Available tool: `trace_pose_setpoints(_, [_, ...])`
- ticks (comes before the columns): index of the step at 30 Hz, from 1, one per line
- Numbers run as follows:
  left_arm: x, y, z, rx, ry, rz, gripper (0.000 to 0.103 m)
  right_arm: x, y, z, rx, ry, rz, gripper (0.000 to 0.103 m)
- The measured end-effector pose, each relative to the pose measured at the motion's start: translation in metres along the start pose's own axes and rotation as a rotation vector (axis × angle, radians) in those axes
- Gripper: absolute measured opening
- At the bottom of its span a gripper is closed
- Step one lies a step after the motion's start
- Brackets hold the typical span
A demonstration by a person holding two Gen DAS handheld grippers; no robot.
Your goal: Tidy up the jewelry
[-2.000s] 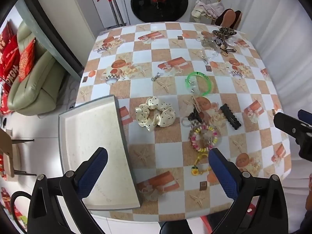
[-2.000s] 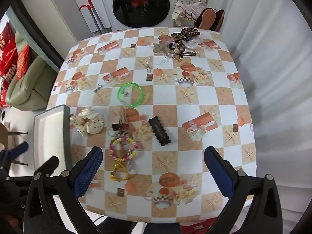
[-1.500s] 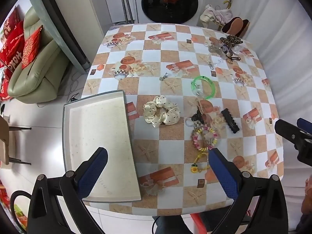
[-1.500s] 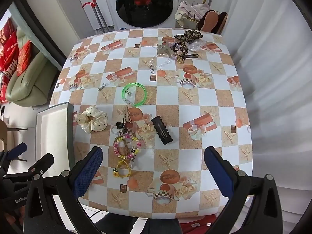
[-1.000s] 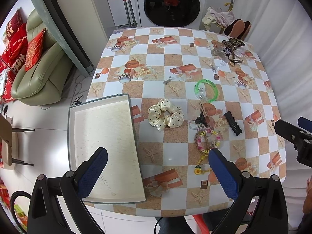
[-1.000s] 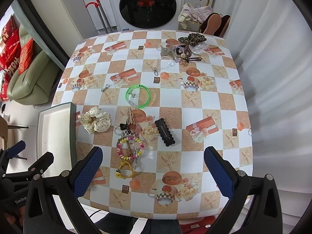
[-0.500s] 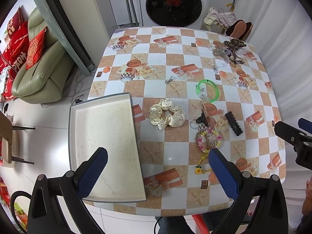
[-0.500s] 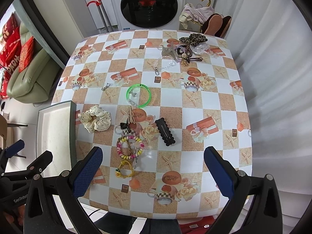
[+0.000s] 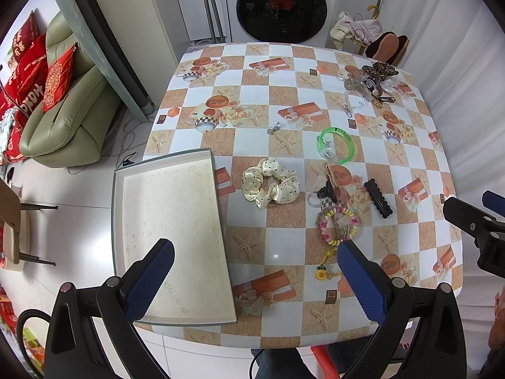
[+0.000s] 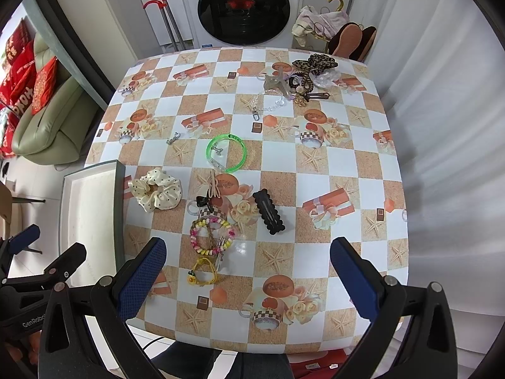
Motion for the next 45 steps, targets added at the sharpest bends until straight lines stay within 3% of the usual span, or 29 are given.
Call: trace_pose_setpoints(45, [0.0000,-0.0009,0.0022,-0.001,0.002,-0.001,0.103,-0.0005,-0.0031,0.0010,-0.002,-0.003,0.000,0.103])
Point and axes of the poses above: each gripper's, at about its wrist camera, not at the fingertips, and x roughly the way its jaws point, z to its right, y to its top, the point moved 6 cm from there along x, roughly the way its jaws point, and after that the axes turned 7 degrees about -z, right-handed, at the moved point
